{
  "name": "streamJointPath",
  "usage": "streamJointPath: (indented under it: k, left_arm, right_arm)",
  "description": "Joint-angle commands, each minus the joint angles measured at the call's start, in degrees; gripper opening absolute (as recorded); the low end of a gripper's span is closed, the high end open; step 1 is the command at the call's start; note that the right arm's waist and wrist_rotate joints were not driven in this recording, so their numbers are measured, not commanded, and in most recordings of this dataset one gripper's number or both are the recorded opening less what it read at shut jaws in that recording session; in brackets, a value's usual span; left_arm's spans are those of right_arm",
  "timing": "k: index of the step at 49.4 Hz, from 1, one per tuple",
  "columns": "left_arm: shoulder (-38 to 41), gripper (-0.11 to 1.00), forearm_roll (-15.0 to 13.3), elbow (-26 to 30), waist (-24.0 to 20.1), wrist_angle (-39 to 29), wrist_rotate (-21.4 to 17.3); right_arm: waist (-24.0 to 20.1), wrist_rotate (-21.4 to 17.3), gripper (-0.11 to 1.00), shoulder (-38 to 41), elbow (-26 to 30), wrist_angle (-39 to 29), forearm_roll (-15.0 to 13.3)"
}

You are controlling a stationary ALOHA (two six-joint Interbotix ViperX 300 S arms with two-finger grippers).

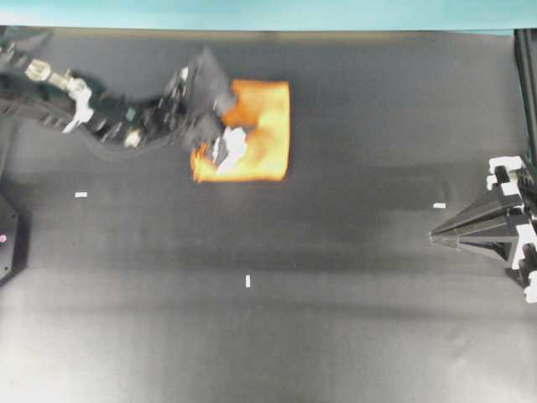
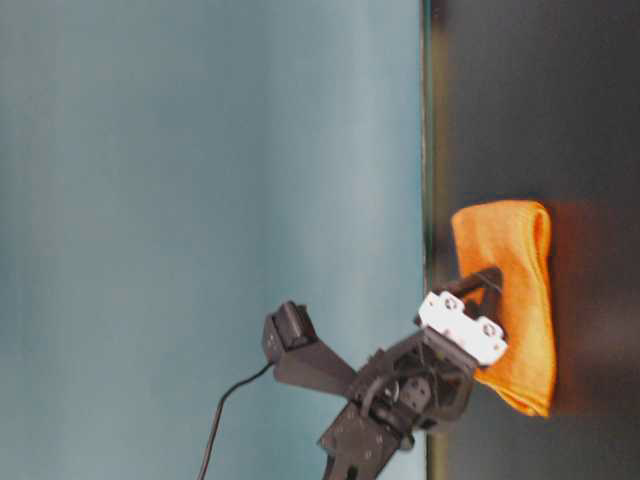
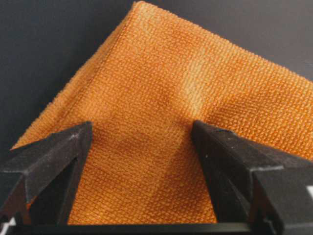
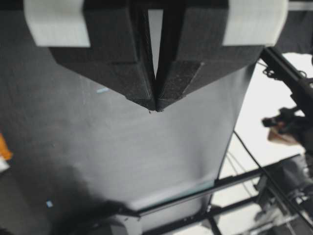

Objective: Push an orange cloth with the left arm to wipe the desk.
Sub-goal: 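Push the cloth with the left gripper toward the near left corner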

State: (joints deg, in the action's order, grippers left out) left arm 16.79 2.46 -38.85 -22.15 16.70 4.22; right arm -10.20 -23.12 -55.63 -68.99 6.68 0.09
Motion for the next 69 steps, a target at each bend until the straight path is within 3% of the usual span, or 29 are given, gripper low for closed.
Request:
streamJointPath:
  k: [1, 17, 29, 47, 69]
  left_arm:
    - [-3.5, 0.80, 0.2, -2.1, 3.2, 0.2, 0.0]
    - [-13.7, 0.80, 0.2, -13.0, 12.4, -0.2, -0.2]
    - [-15.5, 0.80, 0.2, -18.6, 20.4, -0.2, 0.6]
    - [-15.4, 0.80, 0.1, -17.8, 32.7, -0.1, 1.2]
    - [-15.6, 0.80, 0.2, -12.9, 42.2, -5.5, 9.5]
  right_arm:
    - [0.0, 0.0, 0.00, 0.2, 0.4, 0.6, 0.1]
    - [0.1, 0.0, 0.00, 0.2, 0.4, 0.8, 0.0]
    - [0.0, -0.1, 0.00, 0.1, 0.4, 1.1, 0.0]
    - [0.1, -0.1, 0.00, 0.2, 0.0, 1.1, 0.1]
    - [0.0, 0.0, 0.00, 0.1, -0.2, 1.1, 0.0]
